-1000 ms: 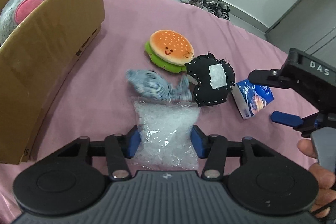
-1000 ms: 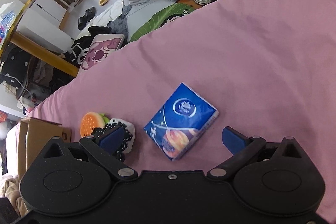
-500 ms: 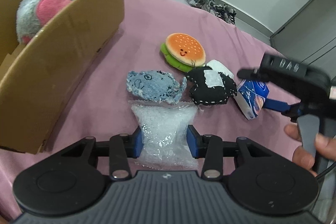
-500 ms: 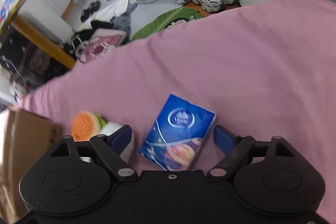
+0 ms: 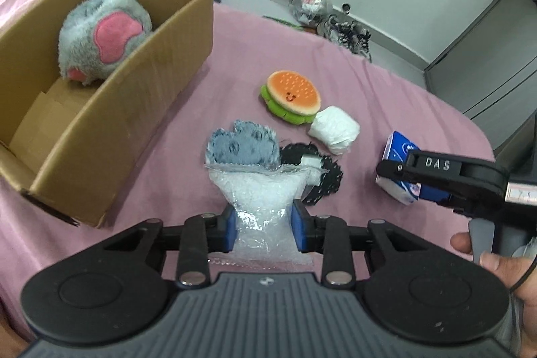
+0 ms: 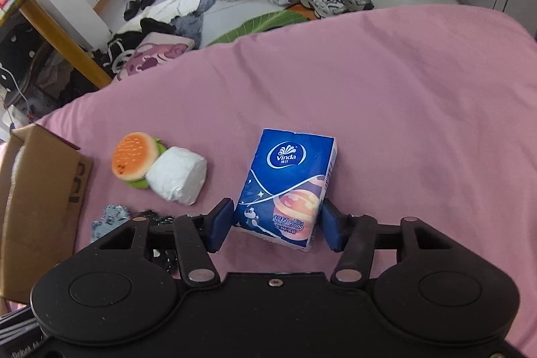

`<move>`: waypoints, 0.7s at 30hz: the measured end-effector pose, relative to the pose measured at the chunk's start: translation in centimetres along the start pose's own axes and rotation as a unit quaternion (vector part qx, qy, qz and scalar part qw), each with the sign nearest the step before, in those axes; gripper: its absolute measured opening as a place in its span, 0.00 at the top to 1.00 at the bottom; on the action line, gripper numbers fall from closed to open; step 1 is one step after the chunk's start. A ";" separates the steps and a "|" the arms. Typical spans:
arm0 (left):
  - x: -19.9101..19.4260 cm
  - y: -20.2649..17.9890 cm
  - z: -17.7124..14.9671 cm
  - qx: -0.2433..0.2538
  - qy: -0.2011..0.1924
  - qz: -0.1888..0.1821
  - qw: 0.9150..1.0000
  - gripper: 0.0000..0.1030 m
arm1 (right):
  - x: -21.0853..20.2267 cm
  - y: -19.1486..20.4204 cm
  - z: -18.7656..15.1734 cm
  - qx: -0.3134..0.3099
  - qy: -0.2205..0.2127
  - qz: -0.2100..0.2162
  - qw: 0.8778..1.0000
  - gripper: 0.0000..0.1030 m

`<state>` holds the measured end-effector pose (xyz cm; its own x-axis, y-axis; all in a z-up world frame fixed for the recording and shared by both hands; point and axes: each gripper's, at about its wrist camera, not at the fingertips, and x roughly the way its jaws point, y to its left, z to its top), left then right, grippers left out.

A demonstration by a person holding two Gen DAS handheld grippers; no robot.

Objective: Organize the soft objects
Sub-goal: 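Lift the tissue pack with the right gripper while left gripper grasps the filling bag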

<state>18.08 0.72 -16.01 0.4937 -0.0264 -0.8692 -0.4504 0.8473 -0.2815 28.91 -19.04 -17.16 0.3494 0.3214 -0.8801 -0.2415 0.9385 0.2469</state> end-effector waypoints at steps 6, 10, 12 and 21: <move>-2.3 0.0 -0.2 0.005 -0.020 -0.010 1.000 0.70 | -3.6 0.6 -0.7 0.002 -0.031 0.021 0.999 0.48; -3.5 0.1 -0.3 0.008 -0.030 -0.014 0.999 0.70 | -5.3 1.2 -1.2 0.000 -0.038 0.032 0.999 0.48; -4.2 0.2 -0.3 0.009 -0.035 -0.016 0.999 0.70 | -5.9 1.5 -1.2 -0.002 -0.042 0.037 0.998 0.48; -7.3 1.1 -0.3 0.012 -0.061 -0.023 0.998 0.70 | -7.7 2.5 -3.4 0.006 -0.059 0.052 0.997 0.48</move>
<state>13.72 1.66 -10.08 0.6006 -0.0022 -0.7995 -0.4077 0.8593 -0.3087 22.59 -19.63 -11.14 0.4275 0.4295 -0.7955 -0.2724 0.9002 0.3397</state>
